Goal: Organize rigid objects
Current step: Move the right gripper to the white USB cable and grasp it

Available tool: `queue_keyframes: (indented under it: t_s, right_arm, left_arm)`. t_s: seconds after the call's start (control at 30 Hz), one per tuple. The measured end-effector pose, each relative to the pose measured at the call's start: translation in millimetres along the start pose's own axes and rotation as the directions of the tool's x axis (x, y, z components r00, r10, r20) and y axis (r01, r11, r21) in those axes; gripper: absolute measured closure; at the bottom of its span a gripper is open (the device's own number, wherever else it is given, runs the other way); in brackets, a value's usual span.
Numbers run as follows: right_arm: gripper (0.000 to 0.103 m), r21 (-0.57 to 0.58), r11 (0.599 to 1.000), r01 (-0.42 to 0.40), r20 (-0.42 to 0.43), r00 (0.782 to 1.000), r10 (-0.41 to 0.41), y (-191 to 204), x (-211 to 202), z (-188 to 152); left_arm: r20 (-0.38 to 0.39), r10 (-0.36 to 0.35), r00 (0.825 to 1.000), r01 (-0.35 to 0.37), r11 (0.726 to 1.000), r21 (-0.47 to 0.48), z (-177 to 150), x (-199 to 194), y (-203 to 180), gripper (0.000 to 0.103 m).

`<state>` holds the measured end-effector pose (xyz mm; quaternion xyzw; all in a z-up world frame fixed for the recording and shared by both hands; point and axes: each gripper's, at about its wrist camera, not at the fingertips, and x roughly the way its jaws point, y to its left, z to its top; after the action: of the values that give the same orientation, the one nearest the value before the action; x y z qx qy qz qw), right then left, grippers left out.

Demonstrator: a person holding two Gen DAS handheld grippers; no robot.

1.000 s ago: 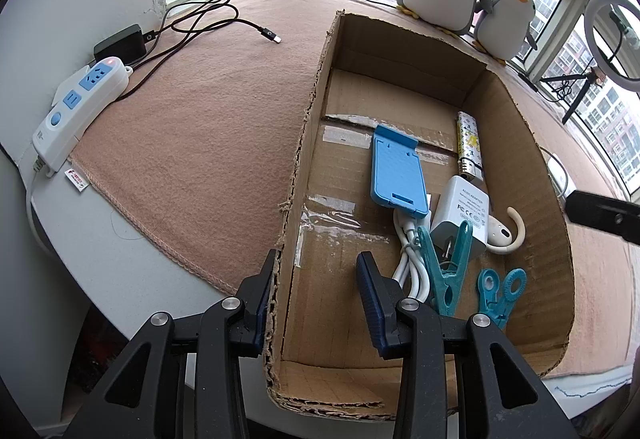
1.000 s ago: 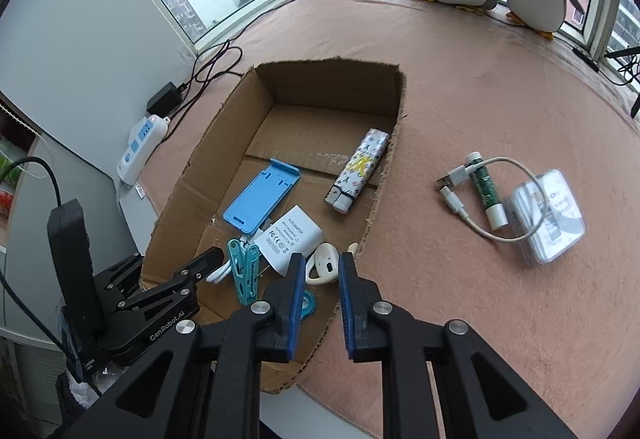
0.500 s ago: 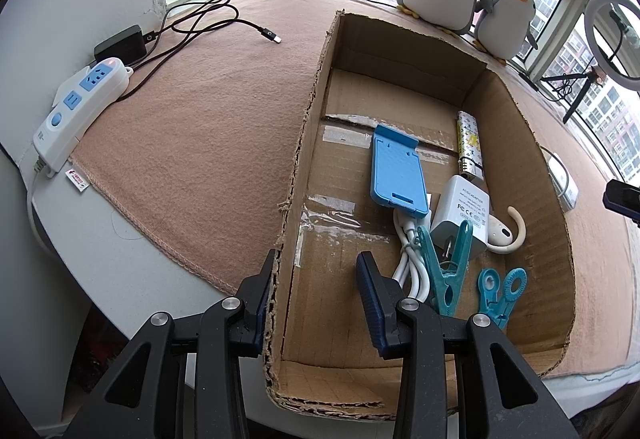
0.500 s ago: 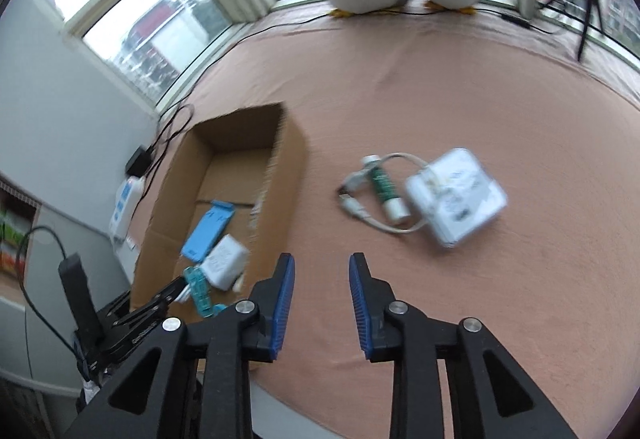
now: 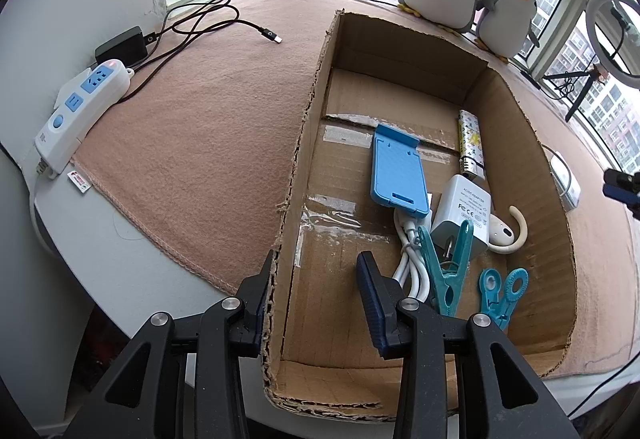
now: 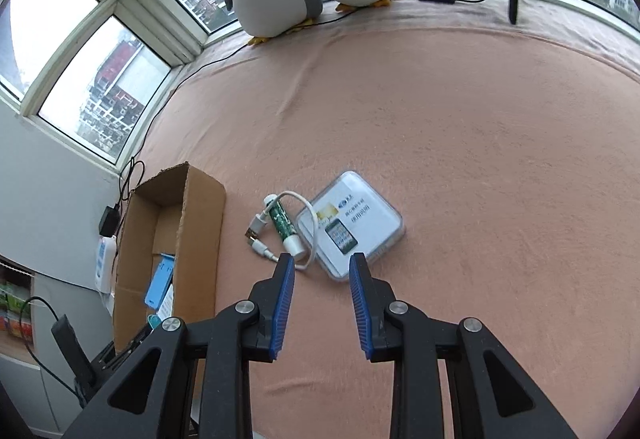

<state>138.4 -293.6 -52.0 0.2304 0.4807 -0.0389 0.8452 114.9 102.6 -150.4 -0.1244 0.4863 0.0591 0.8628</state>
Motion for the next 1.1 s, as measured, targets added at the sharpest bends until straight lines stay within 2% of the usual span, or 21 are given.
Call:
queue_keyframes:
  t_s: [0.17,0.3,0.4,0.6,1.1]
  right_arm:
    - [0.077,-0.117,0.993,0.012,-0.032,0.999,-0.016,22.9,18.6,15.6]
    - [0.077,-0.295,0.948,0.119,-0.038,0.99,-0.136,52.8,40.6,25.2]
    - [0.077,-0.366,0.918,0.155,-0.074,0.978,-0.195,59.7,59.4,32.8]
    - [0.077,-0.41,0.901,0.143,-0.134,0.968,-0.214,58.3,80.9,40.5]
    - [0.078,-0.478,0.86,0.18,-0.144,0.949,-0.279,67.7,103.1,45.2]
  left_arm:
    - [-0.002,-0.002,1.0,0.002,1.0,-0.002,0.0,0.0,0.1,0.063]
    - [-0.003,-0.005,1.0,0.005,1.0,-0.005,0.6,1.0,0.6,0.063]
    - [-0.004,-0.006,1.0,0.006,1.0,-0.007,1.0,1.4,1.0,0.063]
    - [-0.006,-0.014,1.0,0.014,1.0,-0.011,1.3,2.0,2.9,0.063]
    - [-0.007,-0.018,1.0,0.018,1.0,-0.015,2.3,2.8,3.8,0.063]
